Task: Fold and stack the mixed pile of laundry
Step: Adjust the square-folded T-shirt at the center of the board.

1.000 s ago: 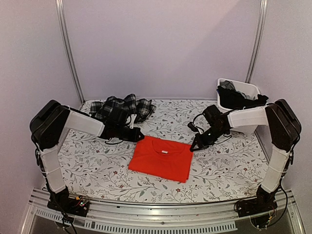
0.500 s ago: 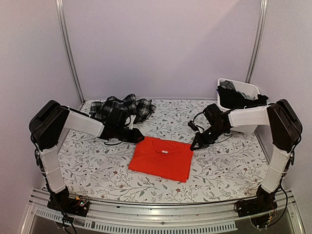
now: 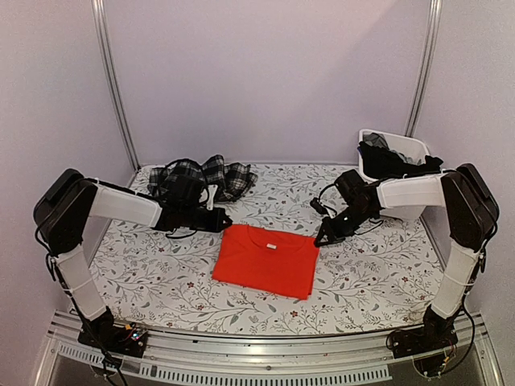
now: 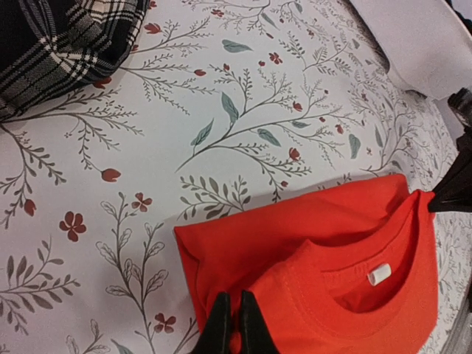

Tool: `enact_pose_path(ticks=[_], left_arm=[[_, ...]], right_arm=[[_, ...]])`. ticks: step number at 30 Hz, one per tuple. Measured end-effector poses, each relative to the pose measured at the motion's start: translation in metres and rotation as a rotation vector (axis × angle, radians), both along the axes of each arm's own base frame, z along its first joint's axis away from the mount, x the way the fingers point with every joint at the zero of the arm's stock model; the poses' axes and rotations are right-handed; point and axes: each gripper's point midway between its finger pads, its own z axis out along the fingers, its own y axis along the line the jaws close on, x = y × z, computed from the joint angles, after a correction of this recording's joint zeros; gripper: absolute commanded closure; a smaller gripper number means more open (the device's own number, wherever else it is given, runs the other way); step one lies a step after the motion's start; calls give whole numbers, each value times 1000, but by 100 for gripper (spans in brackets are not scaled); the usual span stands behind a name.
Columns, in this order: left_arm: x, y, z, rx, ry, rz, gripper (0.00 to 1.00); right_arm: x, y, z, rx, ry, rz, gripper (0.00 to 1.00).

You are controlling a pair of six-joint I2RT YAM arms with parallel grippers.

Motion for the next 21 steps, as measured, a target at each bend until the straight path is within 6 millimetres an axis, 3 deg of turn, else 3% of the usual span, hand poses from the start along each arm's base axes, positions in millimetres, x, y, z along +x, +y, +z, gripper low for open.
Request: enact_pose_path(ticks=[8,13,14,16,21], left_arm=[[10,-6,-2,10,-19,-13,100],[16,-6,-20,30,0,-7,100],[17,-6,-25,36,6,-4,97],[17,-3,-34,50,22,9,82],[21,5,-33,41,30,50,47]], right_arm=[[21,-3,7,-45,-72,-27,100],[33,-6,-13,-100,-85,-45,99],[34,-7,-19,-113,-82,-49,97],[39,-9,-30,-135,-78,-58,84],[67,-7,-23,-165,-145,-101,51]])
